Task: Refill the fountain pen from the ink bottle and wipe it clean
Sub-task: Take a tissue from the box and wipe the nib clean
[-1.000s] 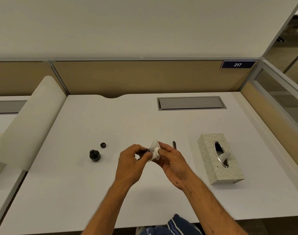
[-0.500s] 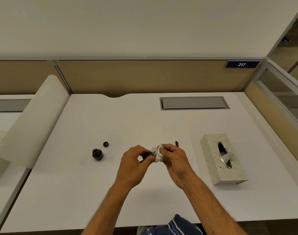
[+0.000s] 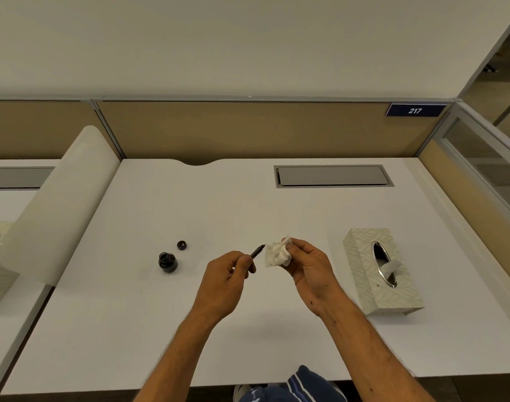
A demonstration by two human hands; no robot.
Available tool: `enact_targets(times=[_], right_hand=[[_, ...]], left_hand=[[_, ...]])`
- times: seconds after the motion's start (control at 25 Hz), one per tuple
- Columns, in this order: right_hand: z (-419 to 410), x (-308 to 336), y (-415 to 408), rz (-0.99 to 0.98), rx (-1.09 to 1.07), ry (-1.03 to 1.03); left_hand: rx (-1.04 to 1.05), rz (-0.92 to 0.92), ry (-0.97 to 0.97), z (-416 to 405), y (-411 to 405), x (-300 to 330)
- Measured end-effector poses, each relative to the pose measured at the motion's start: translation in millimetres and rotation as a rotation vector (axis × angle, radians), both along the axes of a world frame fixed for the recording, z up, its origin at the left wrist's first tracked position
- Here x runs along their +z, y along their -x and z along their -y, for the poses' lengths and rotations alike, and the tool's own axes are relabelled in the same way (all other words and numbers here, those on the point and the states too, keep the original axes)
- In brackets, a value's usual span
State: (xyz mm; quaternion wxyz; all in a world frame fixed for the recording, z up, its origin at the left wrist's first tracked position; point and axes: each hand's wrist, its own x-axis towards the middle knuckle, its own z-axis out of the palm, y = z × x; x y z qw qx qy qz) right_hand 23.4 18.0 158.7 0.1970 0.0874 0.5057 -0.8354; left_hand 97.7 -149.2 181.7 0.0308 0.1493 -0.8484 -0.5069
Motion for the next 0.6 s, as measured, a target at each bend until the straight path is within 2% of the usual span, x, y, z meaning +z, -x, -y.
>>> enact_targets(times=[0.2, 0.36, 0.48, 0.6], right_hand=[[9.8, -8.4, -5.7, 0.051, 0.001, -0.036], [12.7, 1.5, -10.4, 0.050, 0.106, 0.056], [8.5, 7.3, -13.5, -0.009, 0.212, 0.108], [9.4, 8.8, -15.1, -0.097, 0.265, 0.075]], left_hand=[[-0.068, -0.009, -0.014, -8.2, 3.0, 5.0], [-0.100, 0.043, -0.028, -12.6, 3.7, 1.3], [-0.081, 0.049, -0.036, -12.2, 4.0, 2.7], [-0.074, 0.049, -0.015, -9.5, 4.5, 3.6]])
